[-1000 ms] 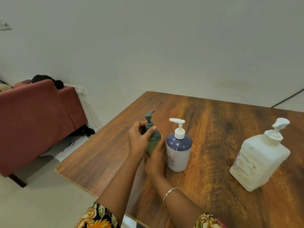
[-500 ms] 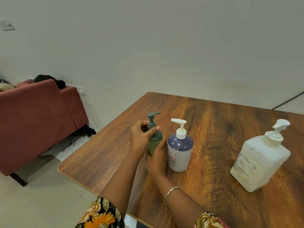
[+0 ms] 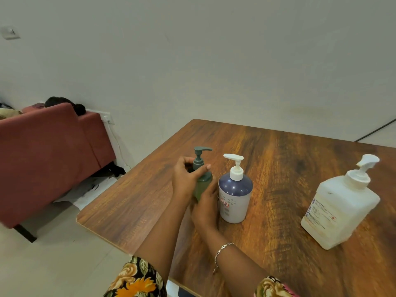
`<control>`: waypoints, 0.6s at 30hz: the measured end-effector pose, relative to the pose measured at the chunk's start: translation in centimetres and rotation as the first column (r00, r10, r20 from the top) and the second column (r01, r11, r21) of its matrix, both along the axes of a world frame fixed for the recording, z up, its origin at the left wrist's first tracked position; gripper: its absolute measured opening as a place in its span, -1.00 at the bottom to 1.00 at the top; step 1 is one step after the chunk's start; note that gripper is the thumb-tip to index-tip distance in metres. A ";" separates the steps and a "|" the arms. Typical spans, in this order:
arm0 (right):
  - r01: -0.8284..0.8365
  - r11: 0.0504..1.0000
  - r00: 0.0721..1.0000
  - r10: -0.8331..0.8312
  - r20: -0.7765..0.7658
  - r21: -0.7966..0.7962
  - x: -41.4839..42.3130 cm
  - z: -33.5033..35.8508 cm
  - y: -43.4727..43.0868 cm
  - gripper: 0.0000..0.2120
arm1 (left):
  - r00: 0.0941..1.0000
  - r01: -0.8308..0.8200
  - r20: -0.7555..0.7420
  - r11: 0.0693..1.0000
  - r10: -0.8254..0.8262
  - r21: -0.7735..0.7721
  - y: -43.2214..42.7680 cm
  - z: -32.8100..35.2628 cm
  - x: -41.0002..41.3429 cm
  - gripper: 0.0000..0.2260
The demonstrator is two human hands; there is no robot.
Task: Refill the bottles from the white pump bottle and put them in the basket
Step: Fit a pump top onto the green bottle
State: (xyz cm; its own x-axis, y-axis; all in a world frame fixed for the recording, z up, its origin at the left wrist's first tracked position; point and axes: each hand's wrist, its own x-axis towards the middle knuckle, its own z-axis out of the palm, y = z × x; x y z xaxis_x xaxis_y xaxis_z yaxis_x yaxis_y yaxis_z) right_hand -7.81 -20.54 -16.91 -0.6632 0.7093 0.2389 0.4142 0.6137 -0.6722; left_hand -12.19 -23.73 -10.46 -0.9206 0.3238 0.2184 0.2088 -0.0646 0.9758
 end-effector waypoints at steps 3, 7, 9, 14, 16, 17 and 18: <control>-0.014 0.999 1.000 0.014 -0.010 -0.040 -0.2 0.0 -0.3 -0.14 | 0.999 -0.051 -0.017 0.998 0.051 0.034 0.0 -0.1 -0.1 -0.80; 0.014 0.995 0.995 -0.024 -0.097 -0.103 -0.1 -0.1 0.0 -0.18 | 0.976 0.211 0.047 0.976 -0.213 0.059 -0.8 0.0 -1.0 -0.91; 0.032 0.997 0.996 -0.038 -0.085 -0.066 -0.1 -0.2 0.1 -0.21 | 0.949 0.311 0.035 0.950 -0.312 0.031 -1.1 -0.1 -1.4 -0.87; 0.007 0.998 0.999 -0.010 -0.050 -0.060 0.0 -0.1 0.0 -0.22 | 0.945 0.306 0.099 0.949 -0.313 0.081 -1.1 -0.1 -1.4 -0.60; 0.001 0.997 0.998 -0.006 -0.062 -0.072 -0.1 -0.1 0.1 -0.19 | 0.971 0.216 0.098 0.975 -0.220 0.044 -0.7 -0.3 -1.0 -0.56; -0.005 0.997 0.998 0.000 -0.066 -0.079 -0.1 -0.2 0.1 -0.18 | 0.981 0.176 0.077 0.984 -0.178 0.032 -0.5 -0.5 -0.9 -0.62; -0.011 0.997 0.998 0.006 -0.060 -0.081 -0.1 -0.2 0.0 -0.18 | 0.988 0.142 0.051 0.989 -0.143 0.031 -0.4 -0.7 -0.7 -0.69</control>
